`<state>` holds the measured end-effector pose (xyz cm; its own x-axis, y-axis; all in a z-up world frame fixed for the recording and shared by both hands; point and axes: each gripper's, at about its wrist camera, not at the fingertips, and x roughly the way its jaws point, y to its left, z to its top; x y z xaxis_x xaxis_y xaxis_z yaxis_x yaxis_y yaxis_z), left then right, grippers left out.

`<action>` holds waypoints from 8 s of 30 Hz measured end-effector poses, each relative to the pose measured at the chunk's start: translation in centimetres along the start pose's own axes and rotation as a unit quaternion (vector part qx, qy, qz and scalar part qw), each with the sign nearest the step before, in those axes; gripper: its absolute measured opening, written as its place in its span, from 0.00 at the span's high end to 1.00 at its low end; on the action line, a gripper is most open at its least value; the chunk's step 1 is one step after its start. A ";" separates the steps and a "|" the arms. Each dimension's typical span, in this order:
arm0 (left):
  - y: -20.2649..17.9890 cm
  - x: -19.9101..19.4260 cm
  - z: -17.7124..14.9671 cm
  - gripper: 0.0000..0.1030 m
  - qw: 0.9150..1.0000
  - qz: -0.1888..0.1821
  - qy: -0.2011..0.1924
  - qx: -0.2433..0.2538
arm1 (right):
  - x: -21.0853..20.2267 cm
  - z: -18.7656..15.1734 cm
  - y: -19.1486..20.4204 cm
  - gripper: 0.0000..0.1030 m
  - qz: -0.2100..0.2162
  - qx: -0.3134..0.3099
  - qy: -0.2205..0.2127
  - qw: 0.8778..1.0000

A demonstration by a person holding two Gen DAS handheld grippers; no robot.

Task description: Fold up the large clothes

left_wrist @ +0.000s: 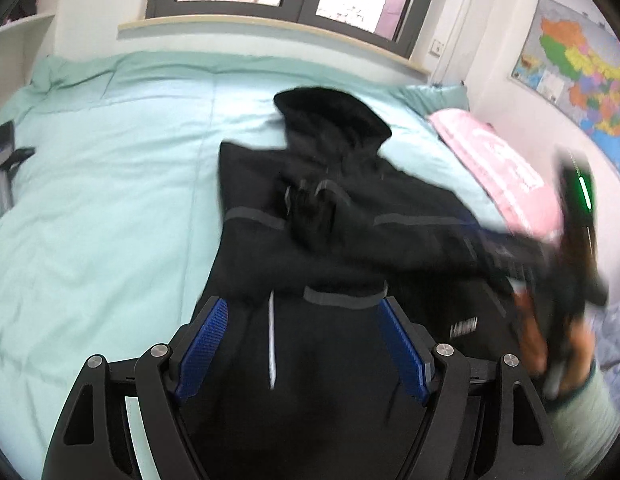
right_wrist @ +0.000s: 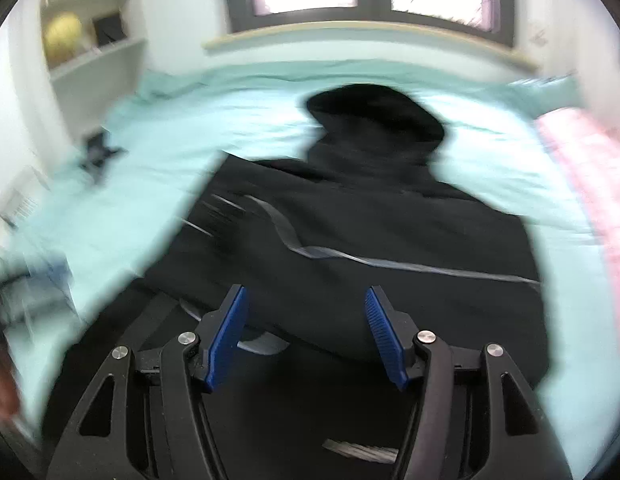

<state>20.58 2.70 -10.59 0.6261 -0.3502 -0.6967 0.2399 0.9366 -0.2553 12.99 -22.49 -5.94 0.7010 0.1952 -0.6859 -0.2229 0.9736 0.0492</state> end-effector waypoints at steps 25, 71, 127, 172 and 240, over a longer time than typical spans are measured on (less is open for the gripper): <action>12.0 15.5 6.0 0.78 0.955 -0.159 0.039 -0.247 | 5.4 -10.8 -7.3 0.24 0.030 0.049 0.049 0.997; 1.3 17.2 1.4 0.25 0.994 0.075 -0.019 -0.077 | 8.4 -6.0 -12.3 0.29 -0.106 0.068 0.010 0.992; 3.8 38.6 35.4 0.78 0.979 0.167 0.114 0.031 | 32.3 24.5 -24.9 0.95 -0.035 0.155 0.187 0.969; 8.0 40.7 31.3 0.37 0.983 -0.064 0.161 -0.055 | 33.5 27.2 -20.0 0.61 0.127 0.082 0.150 0.977; 3.3 23.5 36.0 0.81 0.976 -0.186 0.088 0.074 | 19.8 30.4 -17.2 0.89 0.151 -0.055 0.061 0.985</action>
<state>62.80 -2.69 -3.68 0.3412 -0.6474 -0.6815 0.5395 0.7286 -0.4220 51.28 -31.73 1.67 0.5061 0.4508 -0.7353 -0.4850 0.8537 0.1895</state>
